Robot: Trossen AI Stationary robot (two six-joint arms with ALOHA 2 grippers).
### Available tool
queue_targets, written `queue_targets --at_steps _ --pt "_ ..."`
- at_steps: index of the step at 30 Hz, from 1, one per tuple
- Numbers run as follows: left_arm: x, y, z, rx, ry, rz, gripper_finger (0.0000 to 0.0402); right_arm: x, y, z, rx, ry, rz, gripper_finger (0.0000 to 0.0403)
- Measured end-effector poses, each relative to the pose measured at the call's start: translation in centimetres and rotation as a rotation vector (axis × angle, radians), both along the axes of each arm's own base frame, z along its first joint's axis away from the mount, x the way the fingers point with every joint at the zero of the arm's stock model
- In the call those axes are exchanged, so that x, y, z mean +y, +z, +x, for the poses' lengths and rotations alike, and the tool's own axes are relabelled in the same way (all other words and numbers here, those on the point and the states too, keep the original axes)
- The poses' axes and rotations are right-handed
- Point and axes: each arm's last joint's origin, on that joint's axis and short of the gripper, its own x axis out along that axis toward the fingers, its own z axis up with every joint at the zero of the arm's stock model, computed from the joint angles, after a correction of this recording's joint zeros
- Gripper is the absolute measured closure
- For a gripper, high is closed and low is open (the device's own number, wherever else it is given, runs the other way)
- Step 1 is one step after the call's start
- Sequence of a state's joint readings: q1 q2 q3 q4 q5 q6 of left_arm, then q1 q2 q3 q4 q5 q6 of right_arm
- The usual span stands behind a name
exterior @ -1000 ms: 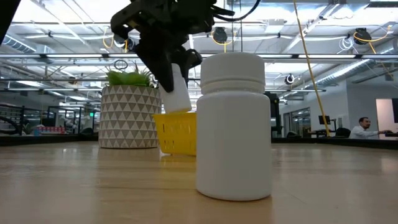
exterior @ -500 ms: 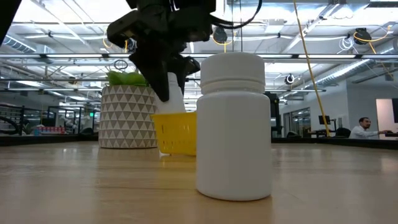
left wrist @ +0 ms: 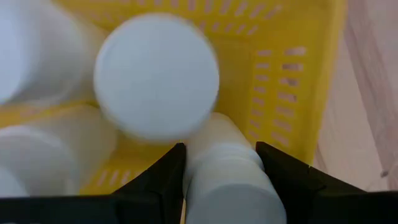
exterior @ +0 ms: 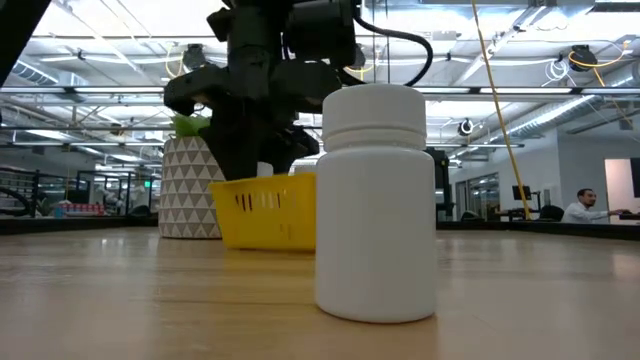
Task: Pick and place pill bottles into a basket
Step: Put the white pill bottle into the yellow basket
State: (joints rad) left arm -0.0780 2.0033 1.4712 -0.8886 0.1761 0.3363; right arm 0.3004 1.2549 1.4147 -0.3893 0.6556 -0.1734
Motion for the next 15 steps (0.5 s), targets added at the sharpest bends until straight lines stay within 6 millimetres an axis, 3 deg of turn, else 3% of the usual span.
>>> queue_targets --at_steps 10,15 --pt "-0.29 0.00 -0.01 0.006 0.031 -0.003 0.0217 0.00 0.03 0.01 -0.002 0.000 -0.003 0.0129" --pt "-0.77 -0.03 -0.04 0.005 0.053 0.036 0.0110 0.00 0.03 0.01 -0.002 0.000 -0.003 0.0129"
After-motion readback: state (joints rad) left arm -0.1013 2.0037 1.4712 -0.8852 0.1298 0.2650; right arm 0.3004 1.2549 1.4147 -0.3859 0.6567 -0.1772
